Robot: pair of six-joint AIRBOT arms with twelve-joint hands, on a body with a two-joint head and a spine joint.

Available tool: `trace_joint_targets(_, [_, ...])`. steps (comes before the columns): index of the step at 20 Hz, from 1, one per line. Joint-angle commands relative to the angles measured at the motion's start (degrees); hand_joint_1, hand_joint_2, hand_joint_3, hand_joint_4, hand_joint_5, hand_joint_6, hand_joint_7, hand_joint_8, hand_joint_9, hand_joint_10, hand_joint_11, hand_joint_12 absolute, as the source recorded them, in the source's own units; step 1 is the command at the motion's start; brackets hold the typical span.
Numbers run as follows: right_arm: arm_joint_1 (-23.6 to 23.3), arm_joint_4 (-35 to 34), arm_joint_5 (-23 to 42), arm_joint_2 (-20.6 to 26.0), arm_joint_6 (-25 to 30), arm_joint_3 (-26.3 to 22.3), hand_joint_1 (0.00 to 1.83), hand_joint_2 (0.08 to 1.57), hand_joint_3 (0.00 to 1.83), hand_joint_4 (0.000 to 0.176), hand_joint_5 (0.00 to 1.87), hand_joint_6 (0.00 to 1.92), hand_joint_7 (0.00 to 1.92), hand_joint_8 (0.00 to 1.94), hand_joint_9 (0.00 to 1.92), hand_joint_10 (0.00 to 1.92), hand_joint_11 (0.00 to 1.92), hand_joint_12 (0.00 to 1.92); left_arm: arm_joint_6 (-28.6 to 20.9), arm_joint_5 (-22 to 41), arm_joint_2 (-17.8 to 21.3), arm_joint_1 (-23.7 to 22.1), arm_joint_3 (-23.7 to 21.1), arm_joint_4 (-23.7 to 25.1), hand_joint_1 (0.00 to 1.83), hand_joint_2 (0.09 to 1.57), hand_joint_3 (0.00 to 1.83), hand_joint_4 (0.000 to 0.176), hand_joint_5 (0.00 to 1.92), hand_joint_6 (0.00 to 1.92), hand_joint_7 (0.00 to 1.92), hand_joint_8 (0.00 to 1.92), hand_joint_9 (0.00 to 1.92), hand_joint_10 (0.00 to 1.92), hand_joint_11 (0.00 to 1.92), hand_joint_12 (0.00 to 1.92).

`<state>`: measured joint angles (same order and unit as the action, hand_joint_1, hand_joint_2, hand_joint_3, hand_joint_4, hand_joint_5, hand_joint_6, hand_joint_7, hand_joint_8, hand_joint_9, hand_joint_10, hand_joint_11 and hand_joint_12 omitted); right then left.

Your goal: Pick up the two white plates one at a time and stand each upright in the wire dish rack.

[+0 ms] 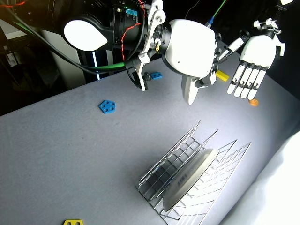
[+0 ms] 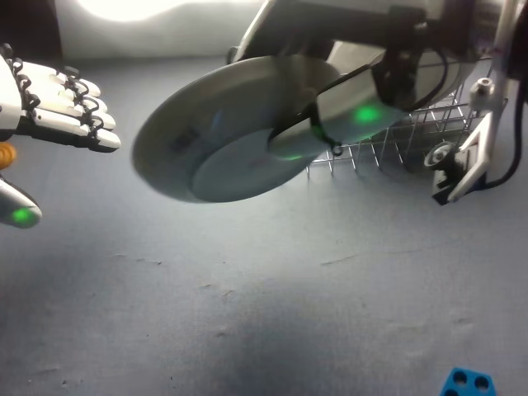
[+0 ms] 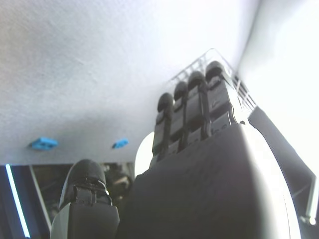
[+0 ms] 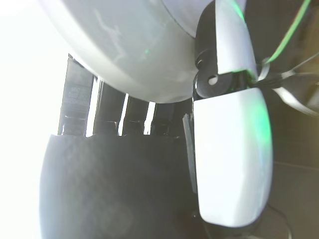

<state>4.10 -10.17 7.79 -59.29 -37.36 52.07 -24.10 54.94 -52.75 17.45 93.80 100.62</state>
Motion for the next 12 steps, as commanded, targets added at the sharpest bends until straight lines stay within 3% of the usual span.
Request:
trace_joint_targets(1, [-1.5,-1.3,8.1,0.4,1.1,0.2,1.23,1.09,0.00,0.021,1.02,0.97,1.05,0.84,1.25,0.00,0.77,0.89,-0.1,0.5,0.2,-0.1,0.5,-4.0,0.00,1.14,0.00,0.000,0.14,0.02,0.10,0.01,0.07,0.01,0.02,0.01])
trace_joint_targets(6, [-2.7,-5.2,8.7,1.4,1.3,2.2,1.24,1.08,0.00,0.024,1.04,0.92,1.10,0.76,1.28,0.01,0.79,0.85,-0.1,0.2,-0.3,-0.6,0.5,-4.0,0.00,1.13,0.00,0.000,0.12,0.01,0.08,0.00,0.05,0.00,0.01,0.00])
trace_joint_targets(8, [-3.4,-5.2,8.4,1.6,1.4,3.0,1.23,1.10,0.00,0.025,1.00,0.99,1.05,0.85,1.25,0.00,0.75,0.87,-0.1,0.2,-0.3,-0.3,0.5,-4.0,0.00,1.13,0.00,0.000,0.13,0.01,0.09,0.01,0.05,0.00,0.01,0.00])
trace_joint_targets(12, [-4.3,-5.5,8.3,2.2,1.6,4.8,1.23,1.10,0.00,0.021,1.00,1.00,1.04,0.85,1.23,0.01,0.74,0.94,0.0,0.5,-0.5,0.8,1.3,-5.2,0.00,1.13,0.00,0.000,0.14,0.01,0.10,0.01,0.06,0.01,0.01,0.01])
